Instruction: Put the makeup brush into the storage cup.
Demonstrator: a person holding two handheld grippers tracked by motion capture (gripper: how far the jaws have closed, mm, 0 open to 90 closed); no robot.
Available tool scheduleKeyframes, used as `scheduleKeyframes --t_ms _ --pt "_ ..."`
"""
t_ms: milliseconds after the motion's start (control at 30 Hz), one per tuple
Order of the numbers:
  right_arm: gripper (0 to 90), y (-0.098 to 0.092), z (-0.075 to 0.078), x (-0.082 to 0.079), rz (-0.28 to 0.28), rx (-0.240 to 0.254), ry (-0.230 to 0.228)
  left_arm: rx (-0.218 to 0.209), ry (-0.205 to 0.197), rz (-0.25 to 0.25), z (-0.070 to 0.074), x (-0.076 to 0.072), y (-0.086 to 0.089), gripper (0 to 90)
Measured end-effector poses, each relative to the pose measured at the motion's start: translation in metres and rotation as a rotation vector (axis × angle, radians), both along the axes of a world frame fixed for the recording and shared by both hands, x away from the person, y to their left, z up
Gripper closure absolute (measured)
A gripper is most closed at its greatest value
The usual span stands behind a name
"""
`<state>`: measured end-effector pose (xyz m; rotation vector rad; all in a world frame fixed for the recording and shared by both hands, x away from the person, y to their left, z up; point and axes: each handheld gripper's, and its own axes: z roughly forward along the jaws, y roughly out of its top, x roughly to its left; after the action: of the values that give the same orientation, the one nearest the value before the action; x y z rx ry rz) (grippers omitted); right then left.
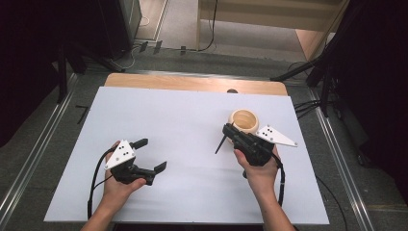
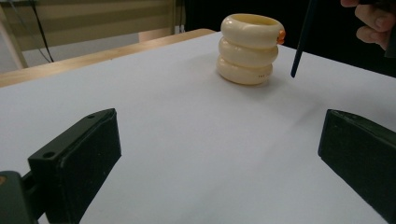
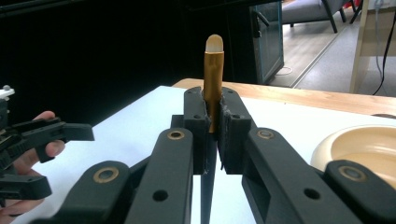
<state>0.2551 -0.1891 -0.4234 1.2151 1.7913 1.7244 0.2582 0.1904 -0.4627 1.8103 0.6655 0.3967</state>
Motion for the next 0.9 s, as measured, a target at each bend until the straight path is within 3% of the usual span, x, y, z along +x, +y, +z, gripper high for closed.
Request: scheduleKeyframes --t_ms 900 --pt "84.8 -0.023 0.012 0.007 -0.065 0.0 -0.037 0.009 0.024 0.079 -0.013 -0.013 0.048 0.0"
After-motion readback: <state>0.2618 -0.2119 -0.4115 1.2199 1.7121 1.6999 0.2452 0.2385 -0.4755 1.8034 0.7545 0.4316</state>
